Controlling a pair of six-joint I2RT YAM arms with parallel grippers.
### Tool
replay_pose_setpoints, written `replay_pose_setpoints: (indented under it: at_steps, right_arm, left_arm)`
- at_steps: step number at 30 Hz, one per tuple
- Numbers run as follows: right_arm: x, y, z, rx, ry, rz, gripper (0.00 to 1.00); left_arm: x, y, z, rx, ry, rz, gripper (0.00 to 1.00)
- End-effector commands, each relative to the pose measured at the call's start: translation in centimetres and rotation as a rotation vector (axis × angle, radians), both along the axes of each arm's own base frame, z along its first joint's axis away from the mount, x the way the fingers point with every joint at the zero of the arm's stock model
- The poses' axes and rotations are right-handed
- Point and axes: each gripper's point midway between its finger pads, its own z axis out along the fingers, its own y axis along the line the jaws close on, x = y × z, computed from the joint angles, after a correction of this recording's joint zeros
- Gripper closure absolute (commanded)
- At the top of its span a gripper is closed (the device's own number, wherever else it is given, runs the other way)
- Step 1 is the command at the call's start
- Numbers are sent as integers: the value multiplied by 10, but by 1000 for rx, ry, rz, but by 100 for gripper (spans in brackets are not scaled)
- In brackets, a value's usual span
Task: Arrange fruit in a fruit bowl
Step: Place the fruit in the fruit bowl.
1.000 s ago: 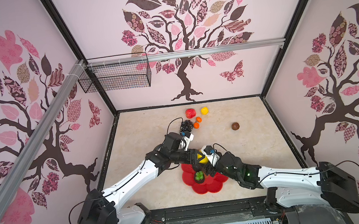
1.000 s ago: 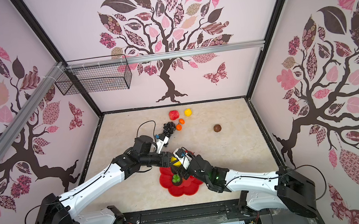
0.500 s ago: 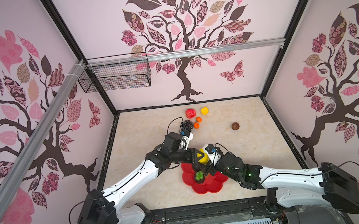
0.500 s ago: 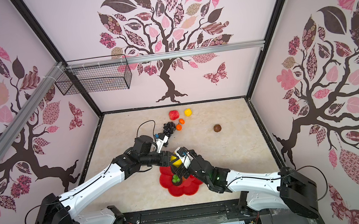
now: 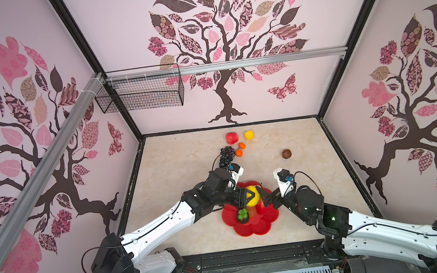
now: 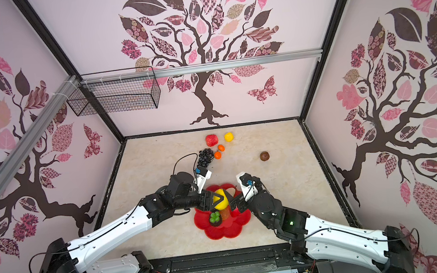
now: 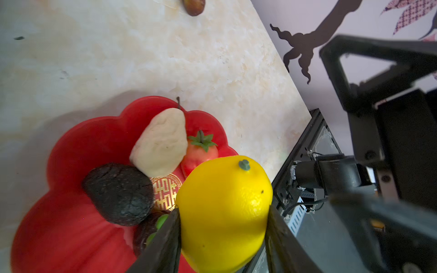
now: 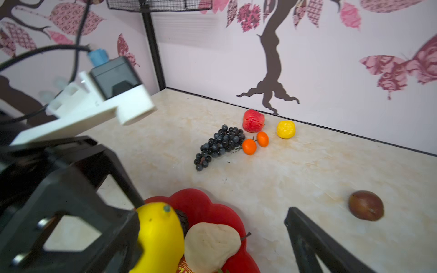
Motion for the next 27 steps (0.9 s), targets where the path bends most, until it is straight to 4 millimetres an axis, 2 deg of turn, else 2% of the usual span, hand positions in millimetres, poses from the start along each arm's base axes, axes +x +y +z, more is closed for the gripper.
replay_pose_setpoints:
  at_steps: [1, 6, 10, 16, 27]
  right_arm:
    - [4, -36, -12, -6, 38, -166, 0]
    - [3, -55, -10, 38, 36, -230, 0]
    - [3, -55, -12, 31, 37, -232, 0]
    - [5, -52, -17, 11, 40, -236, 0]
    - [7, -46, -23, -9, 46, -221, 0]
  left_arm:
    - [7, 4, -11, 16, -42, 64, 52]
    - [7, 1, -22, 35, -59, 117, 52]
    - [3, -7, -30, 51, -67, 130, 52]
    - [-1, -15, -56, 85, -44, 149, 52]
    - [8, -12, -82, 144, -56, 191, 51]
